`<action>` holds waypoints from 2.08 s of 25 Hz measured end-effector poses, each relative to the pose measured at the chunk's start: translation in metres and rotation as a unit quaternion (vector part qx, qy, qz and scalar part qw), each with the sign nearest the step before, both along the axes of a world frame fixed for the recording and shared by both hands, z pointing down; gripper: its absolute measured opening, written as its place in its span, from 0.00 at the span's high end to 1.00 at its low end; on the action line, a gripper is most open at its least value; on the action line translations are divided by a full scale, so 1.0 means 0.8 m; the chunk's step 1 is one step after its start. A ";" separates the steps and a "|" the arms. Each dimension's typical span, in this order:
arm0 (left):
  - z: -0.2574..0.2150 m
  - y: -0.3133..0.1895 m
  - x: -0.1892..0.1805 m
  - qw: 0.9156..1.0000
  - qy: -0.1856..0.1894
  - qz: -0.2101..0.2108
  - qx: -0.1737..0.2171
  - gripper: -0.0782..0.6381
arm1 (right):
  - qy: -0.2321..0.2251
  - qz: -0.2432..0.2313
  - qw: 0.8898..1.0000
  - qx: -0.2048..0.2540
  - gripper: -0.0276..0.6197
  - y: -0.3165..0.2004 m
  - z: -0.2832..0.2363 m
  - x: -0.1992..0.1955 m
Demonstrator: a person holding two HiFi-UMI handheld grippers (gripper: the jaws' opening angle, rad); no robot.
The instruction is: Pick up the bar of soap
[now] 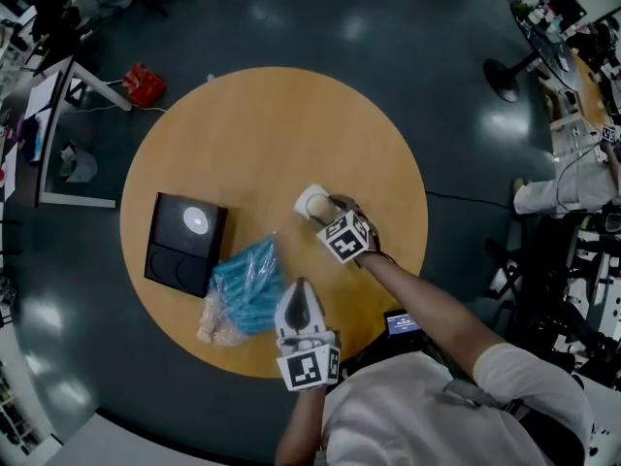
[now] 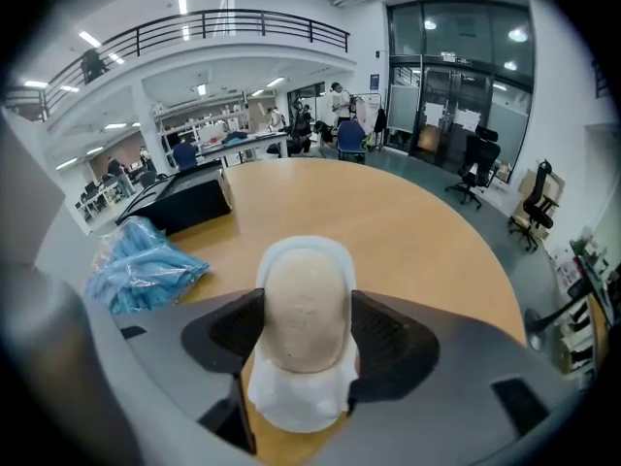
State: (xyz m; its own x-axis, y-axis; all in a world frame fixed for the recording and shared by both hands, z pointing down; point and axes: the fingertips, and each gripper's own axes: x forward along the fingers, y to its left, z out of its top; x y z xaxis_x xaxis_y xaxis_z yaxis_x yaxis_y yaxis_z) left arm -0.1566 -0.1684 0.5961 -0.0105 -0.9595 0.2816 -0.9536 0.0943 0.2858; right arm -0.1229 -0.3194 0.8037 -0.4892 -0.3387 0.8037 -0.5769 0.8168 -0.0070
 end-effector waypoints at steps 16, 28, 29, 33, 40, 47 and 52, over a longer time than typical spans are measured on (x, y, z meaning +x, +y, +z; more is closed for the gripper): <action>-0.006 0.013 -0.012 1.000 0.001 -0.017 0.002 0.88 | -0.038 -0.021 0.997 0.065 0.56 0.016 -0.060 0.007; -0.099 0.037 0.003 0.997 -0.018 -0.004 0.070 0.88 | -0.356 0.016 0.908 0.223 0.56 0.143 -0.392 0.088; -0.098 0.039 0.006 0.997 -0.018 -0.002 0.069 0.88 | -0.360 0.018 0.906 0.223 0.56 0.155 -0.392 0.094; -0.084 0.050 0.029 0.998 -0.020 0.021 0.055 0.88 | -0.348 0.029 0.917 0.194 0.56 0.187 -0.358 0.111; -0.086 0.056 0.045 0.997 -0.022 0.039 0.061 0.88 | -0.354 0.031 0.914 0.196 0.56 0.199 -0.359 0.110; -0.095 0.066 0.046 0.997 -0.031 0.036 0.067 0.88 | -0.348 0.031 0.913 0.209 0.56 0.201 -0.370 0.112; -0.093 0.070 0.048 0.997 -0.032 0.039 0.065 0.88 | -0.350 0.027 0.913 0.209 0.56 0.207 -0.368 0.111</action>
State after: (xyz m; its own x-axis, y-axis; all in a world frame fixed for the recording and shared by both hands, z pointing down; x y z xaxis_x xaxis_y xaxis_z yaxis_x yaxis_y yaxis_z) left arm -0.1183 -0.1124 0.5215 0.0512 -0.9864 0.1559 -0.9732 -0.0143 0.2295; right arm -0.0338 -0.1537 0.5090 -0.8065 -0.5834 0.0963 -0.5906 0.8025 -0.0845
